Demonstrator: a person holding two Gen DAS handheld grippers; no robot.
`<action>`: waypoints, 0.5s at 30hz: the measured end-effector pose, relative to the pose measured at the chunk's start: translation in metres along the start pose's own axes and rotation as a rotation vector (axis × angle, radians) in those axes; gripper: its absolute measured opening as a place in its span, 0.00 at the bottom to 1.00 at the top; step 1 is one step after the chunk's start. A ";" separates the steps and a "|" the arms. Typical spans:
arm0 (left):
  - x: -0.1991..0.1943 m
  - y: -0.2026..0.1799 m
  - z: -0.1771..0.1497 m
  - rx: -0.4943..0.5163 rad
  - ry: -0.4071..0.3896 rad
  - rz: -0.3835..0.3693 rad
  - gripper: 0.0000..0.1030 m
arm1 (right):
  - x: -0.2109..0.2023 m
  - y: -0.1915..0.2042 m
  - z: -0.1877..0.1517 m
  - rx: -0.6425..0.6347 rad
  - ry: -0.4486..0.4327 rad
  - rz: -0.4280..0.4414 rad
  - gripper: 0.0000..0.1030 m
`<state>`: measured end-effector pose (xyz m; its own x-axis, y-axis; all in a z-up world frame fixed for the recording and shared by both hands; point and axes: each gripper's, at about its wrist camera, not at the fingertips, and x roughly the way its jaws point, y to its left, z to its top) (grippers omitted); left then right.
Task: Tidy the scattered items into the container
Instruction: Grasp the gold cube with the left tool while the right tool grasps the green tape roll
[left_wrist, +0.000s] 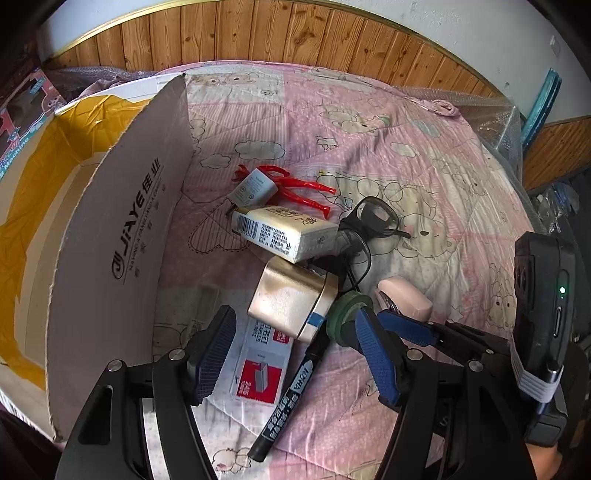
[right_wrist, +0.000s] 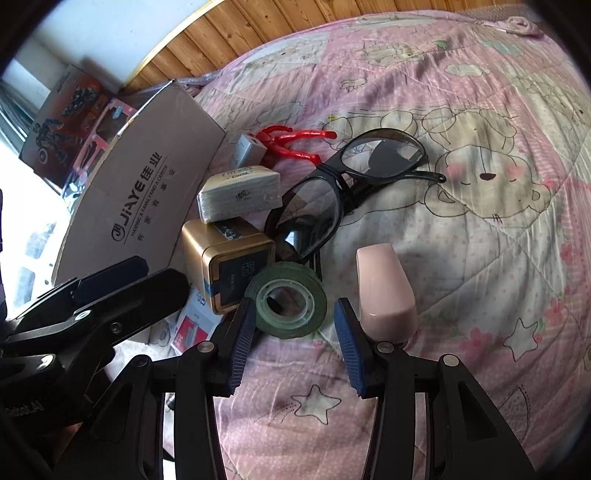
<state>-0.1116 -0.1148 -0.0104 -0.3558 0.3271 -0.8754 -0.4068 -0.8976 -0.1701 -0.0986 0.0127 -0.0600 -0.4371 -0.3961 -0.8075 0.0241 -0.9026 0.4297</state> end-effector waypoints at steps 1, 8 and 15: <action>0.006 0.001 0.002 0.007 0.006 0.003 0.67 | 0.003 0.001 0.002 -0.009 -0.001 0.002 0.46; 0.044 0.023 0.012 -0.051 0.041 -0.083 0.68 | 0.021 0.007 0.012 -0.055 -0.009 -0.009 0.38; 0.042 0.025 0.011 -0.045 0.009 -0.121 0.56 | 0.016 0.002 0.010 0.013 0.003 0.048 0.21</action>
<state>-0.1461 -0.1200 -0.0468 -0.2988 0.4309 -0.8515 -0.4076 -0.8644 -0.2944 -0.1147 0.0064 -0.0681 -0.4335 -0.4389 -0.7870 0.0328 -0.8805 0.4730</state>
